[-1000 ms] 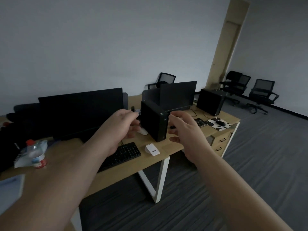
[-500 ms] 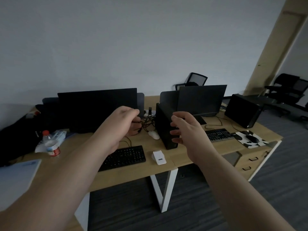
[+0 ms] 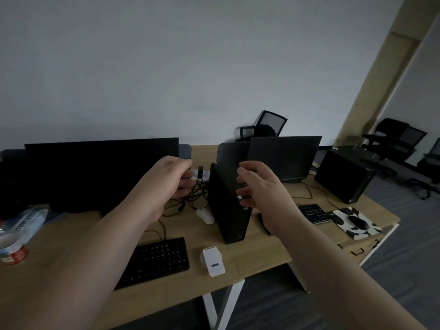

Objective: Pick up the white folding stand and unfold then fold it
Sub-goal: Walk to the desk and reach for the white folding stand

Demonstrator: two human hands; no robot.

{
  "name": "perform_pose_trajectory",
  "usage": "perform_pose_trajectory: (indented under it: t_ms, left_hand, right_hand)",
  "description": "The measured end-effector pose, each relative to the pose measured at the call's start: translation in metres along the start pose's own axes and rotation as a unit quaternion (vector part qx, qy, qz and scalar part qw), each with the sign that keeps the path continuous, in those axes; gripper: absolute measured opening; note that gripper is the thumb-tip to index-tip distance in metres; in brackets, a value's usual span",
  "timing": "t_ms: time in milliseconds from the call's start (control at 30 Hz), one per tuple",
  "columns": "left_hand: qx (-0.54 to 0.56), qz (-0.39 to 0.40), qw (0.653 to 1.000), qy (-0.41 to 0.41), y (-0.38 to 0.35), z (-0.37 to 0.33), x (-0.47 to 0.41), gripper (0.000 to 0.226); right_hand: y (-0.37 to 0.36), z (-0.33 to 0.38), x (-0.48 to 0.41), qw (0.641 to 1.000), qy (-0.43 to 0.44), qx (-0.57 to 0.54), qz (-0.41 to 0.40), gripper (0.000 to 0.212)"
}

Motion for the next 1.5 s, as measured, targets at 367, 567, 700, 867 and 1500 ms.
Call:
perform_pose_trajectory:
  t_ms: [367, 567, 700, 867, 1500]
  left_hand:
    - [-0.02, -0.019, 1.0, -0.003, 0.003, 0.003, -0.064, 0.007]
    - [-0.032, -0.071, 0.996, 0.039, 0.01, 0.035, -0.075, 0.014]
    - [-0.031, -0.108, 0.992, 0.061, -0.001, 0.054, -0.079, 0.013]
    - [-0.051, -0.147, 0.986, 0.067, -0.03, 0.072, -0.097, 0.016]
    - [-0.062, -0.166, 0.956, 0.235, -0.071, 0.294, -0.133, 0.025]
  right_hand:
    - [-0.022, -0.006, -0.083, 0.999, 0.008, -0.009, 0.032, 0.025]
    - [-0.027, -0.05, -0.121, 0.997, -0.015, -0.023, 0.071, 0.014]
    - [-0.023, -0.082, -0.148, 0.995, -0.017, -0.019, 0.098, 0.012]
    - [-0.008, -0.113, -0.172, 0.992, -0.019, -0.022, 0.125, 0.026]
    - [-0.013, -0.323, -0.182, 0.967, -0.167, 0.028, 0.192, 0.035]
Point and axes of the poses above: each hand's wrist, its own x-axis away from the middle knuckle, its own y-axis out of the back of the hand, z = x × y, the point moved 7 cm from there along -x, towards the middle knuckle, and after that the axes turned 2 degrees about z, right-handed, at the moved point
